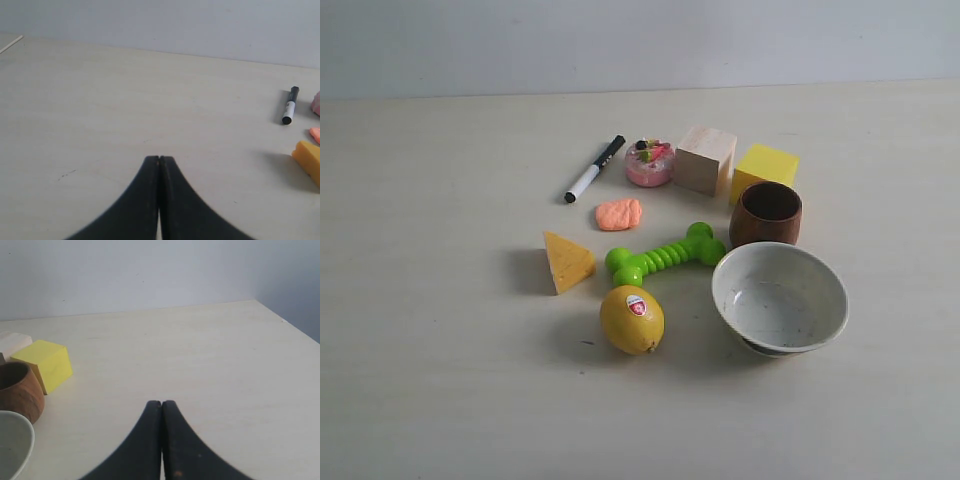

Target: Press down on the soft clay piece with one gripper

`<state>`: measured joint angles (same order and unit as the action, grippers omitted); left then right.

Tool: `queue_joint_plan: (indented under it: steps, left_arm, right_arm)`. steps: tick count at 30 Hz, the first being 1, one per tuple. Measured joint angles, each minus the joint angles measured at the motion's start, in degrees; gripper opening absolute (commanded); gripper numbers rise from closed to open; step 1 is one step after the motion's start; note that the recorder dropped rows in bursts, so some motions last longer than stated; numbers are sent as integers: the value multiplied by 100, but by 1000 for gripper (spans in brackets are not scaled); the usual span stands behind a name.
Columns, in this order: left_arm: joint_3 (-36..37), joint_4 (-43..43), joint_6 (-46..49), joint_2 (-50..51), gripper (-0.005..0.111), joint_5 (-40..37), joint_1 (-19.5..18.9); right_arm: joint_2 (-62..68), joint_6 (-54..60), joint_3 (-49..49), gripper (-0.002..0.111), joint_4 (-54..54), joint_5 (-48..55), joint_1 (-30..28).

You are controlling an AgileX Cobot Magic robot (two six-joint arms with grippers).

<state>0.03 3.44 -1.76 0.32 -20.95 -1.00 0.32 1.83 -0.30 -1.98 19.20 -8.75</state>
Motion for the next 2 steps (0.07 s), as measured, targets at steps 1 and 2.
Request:
queue_joint_plan:
  steps: [1, 2]
  left_arm:
    - [0, 0, 0, 0, 0, 0, 0]
    - [0, 0, 0, 0, 0, 0, 0]
  right_arm:
    - [0, 0, 0, 0, 0, 0, 0]
    - [0, 0, 0, 0, 0, 0, 0]
